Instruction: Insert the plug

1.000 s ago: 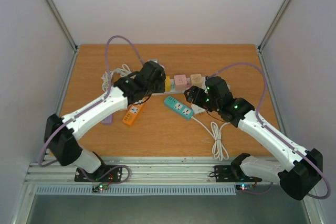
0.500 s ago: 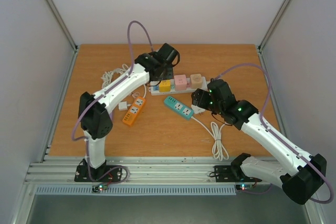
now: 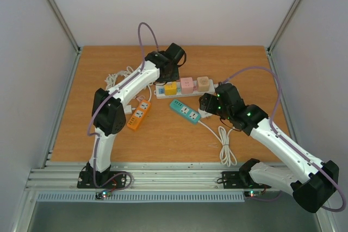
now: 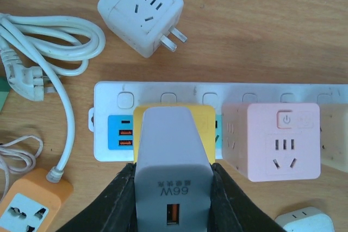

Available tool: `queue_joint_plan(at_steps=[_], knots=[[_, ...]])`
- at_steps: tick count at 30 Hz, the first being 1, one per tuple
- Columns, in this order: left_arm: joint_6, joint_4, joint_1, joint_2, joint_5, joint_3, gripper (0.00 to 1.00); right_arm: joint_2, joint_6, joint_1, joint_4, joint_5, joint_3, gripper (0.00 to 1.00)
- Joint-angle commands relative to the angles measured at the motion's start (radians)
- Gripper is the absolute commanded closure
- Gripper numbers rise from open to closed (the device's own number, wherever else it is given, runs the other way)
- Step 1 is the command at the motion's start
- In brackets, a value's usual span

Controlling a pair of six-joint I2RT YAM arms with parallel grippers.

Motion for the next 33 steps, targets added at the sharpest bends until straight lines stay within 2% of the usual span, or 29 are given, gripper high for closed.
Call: queue_joint_plan(at_steps=[1,17,23,33], knots=[[0.007,-0.019,0.005,0.028,-0.002,0.047,0.99,0.005,-0.016,-0.003,-0.006,0.025,-0.011,0.17],[0.004,0.015,0.005,0.019,0.085,0.002,1.00,0.025,-0.007,-0.002,0.003,0.027,-0.011,0.17],[-0.013,-0.023,0.004,0.032,0.005,0.000,1.00,0.042,-0.004,-0.002,0.010,0.018,-0.011,0.17],[-0.007,-0.052,0.004,0.123,-0.018,0.058,0.99,0.044,-0.005,-0.002,0.005,0.027,-0.009,0.17]])
